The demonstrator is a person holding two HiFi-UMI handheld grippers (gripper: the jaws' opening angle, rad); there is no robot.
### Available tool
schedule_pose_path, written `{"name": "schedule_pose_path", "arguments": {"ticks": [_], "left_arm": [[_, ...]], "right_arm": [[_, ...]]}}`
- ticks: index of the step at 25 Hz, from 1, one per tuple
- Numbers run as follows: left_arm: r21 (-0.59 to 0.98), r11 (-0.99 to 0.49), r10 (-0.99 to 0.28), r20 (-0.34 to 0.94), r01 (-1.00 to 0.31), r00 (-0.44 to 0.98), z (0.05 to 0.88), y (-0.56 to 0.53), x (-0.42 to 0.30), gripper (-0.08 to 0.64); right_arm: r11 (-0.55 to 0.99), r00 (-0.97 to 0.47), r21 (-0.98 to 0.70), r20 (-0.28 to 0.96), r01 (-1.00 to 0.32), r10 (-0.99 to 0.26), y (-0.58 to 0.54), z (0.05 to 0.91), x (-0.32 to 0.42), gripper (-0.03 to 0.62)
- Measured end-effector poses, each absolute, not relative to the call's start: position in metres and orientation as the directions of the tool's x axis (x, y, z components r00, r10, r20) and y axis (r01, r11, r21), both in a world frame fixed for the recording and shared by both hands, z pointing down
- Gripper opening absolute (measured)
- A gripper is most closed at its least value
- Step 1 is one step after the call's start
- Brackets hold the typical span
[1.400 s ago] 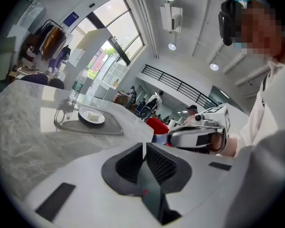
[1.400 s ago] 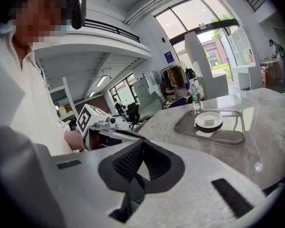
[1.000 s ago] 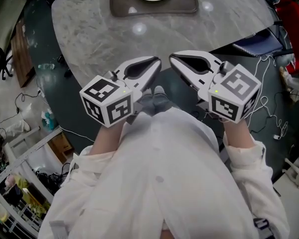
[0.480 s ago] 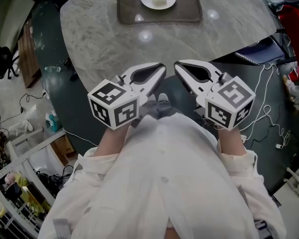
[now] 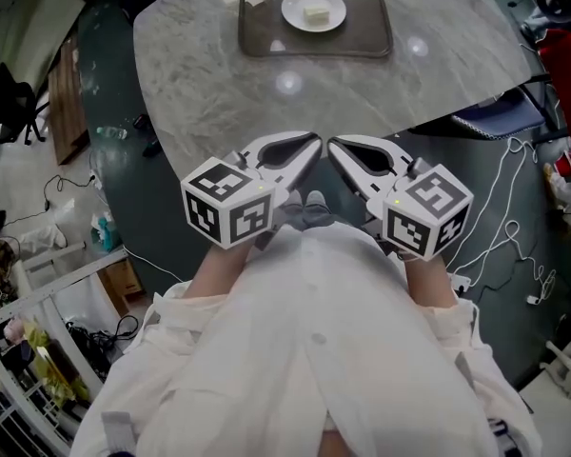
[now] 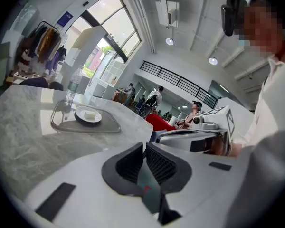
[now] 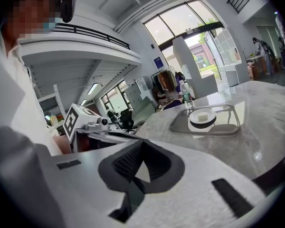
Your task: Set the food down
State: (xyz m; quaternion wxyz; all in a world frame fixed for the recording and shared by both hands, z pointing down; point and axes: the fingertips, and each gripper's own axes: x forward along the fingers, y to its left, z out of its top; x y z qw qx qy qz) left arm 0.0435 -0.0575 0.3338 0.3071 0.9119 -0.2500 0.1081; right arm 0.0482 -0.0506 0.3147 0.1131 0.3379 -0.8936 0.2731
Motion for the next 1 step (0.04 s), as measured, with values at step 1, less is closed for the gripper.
{"name": "schedule_pose_path", "arguments": {"ticks": [1], "left_arm": [[0.506, -0.687, -0.388, 0.351, -0.521, 0.852, 0.3325, -0.0552, 0.0446, 0.033]], "right_arm": [[0.622, -0.747, -0.415, 0.386, -0.664, -0.541, -0.0475, 0.3139, 0.0482, 0.003]]}}
